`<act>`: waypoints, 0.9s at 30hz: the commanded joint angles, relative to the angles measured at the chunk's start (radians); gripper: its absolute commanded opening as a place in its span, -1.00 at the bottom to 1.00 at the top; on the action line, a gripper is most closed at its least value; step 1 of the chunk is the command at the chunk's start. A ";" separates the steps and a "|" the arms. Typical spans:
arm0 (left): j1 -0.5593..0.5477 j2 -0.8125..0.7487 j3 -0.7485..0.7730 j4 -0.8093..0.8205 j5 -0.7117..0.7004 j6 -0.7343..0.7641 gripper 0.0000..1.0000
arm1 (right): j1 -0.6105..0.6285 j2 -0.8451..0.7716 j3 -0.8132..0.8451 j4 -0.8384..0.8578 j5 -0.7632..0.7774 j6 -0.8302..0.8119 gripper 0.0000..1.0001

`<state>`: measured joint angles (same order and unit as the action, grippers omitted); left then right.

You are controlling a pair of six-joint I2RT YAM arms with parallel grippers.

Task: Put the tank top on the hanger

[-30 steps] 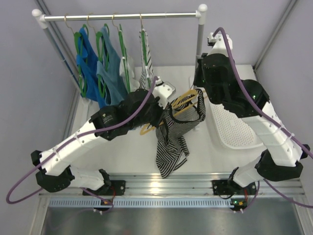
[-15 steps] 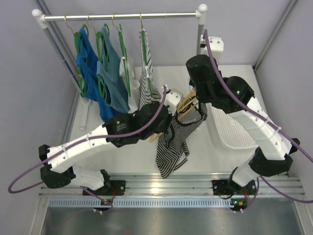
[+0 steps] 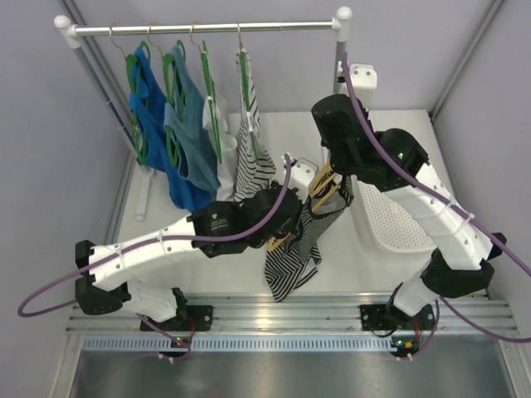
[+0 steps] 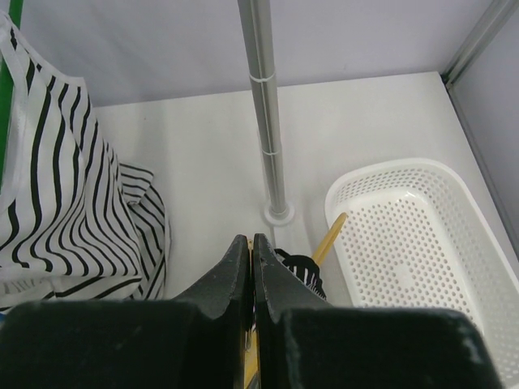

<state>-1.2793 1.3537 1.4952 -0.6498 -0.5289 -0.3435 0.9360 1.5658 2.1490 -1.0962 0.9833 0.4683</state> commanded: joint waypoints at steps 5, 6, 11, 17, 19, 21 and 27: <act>-0.026 -0.036 0.025 0.148 -0.050 -0.015 -1.00 | -0.028 -0.042 -0.023 0.016 0.025 -0.030 -0.36; -0.026 -0.036 0.028 0.147 -0.042 -0.011 -1.00 | -0.028 -0.056 -0.035 0.045 -0.007 -0.037 -0.23; -0.026 -0.036 0.030 0.138 0.009 -0.005 -1.00 | -0.028 -0.130 -0.078 0.102 -0.109 -0.060 0.21; -0.025 -0.041 0.010 0.141 0.020 -0.008 -1.00 | -0.028 -0.205 -0.139 0.206 -0.262 -0.095 0.60; -0.023 -0.044 0.008 0.138 0.014 -0.011 -1.00 | -0.028 -0.217 -0.143 0.214 -0.284 -0.096 0.64; -0.017 -0.056 0.005 0.131 0.013 -0.017 -1.00 | -0.025 -0.228 -0.143 0.222 -0.304 -0.096 0.64; 0.000 -0.080 0.087 0.040 0.018 -0.023 -1.00 | -0.028 -0.297 -0.117 0.233 -0.334 -0.115 0.68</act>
<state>-1.2846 1.3293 1.4994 -0.6216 -0.5030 -0.3565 0.9115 1.3155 2.0094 -0.9131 0.6823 0.3820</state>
